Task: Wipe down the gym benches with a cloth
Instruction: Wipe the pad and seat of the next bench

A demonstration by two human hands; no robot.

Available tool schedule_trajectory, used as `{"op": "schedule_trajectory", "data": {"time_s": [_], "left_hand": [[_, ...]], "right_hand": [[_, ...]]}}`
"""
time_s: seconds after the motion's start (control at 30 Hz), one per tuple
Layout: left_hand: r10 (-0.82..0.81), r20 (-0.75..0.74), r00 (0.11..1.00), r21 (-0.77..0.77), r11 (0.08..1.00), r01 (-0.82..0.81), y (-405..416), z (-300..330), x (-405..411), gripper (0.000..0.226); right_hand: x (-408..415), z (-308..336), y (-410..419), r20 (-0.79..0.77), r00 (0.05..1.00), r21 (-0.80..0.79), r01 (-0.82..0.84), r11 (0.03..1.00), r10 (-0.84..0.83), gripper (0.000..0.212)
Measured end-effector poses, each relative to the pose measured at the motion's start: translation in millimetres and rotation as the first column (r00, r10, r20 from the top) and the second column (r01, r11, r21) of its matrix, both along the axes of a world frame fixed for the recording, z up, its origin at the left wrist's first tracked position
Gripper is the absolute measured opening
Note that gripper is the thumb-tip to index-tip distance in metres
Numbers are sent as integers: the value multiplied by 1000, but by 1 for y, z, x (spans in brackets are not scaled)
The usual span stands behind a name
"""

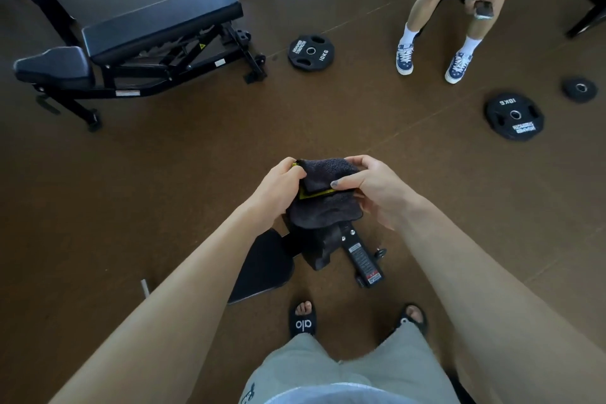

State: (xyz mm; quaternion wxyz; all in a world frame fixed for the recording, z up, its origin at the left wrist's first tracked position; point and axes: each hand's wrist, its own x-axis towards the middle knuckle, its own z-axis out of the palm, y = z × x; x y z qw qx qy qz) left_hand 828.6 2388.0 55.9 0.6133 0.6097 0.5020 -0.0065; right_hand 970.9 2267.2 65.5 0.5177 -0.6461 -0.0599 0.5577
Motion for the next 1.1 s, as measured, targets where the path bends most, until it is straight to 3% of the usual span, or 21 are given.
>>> {"op": "schedule_trajectory", "data": {"time_s": [0.2, 0.4, 0.67, 0.83, 0.97, 1.1], "left_hand": [[140, -32, 990, -72, 987, -142, 6, -8, 61, 11], [226, -61, 972, 17, 974, -225, -8, -20, 144, 25], [465, 8, 885, 64, 883, -465, -22, -11, 245, 14], [555, 51, 831, 83, 826, -557, 7, -9, 285, 18], [624, 56, 780, 51, 778, -626, 46, -14, 303, 13], [631, 102, 769, -58, 776, -629, 106, -18, 318, 28]], "right_hand": [[77, -14, 16, -48, 995, 7, -92, 996, 93, 42], [182, -44, 41, -91, 950, 13, -300, 954, 300, 46], [301, -33, 66, -120, 842, -2, -530, 848, 526, 37], [346, -21, 116, -118, 781, 28, -615, 788, 614, 43], [371, -19, 170, -237, 694, 87, -682, 726, 680, 42], [391, -37, 237, -92, 727, -3, -683, 730, 680, 40]]}}
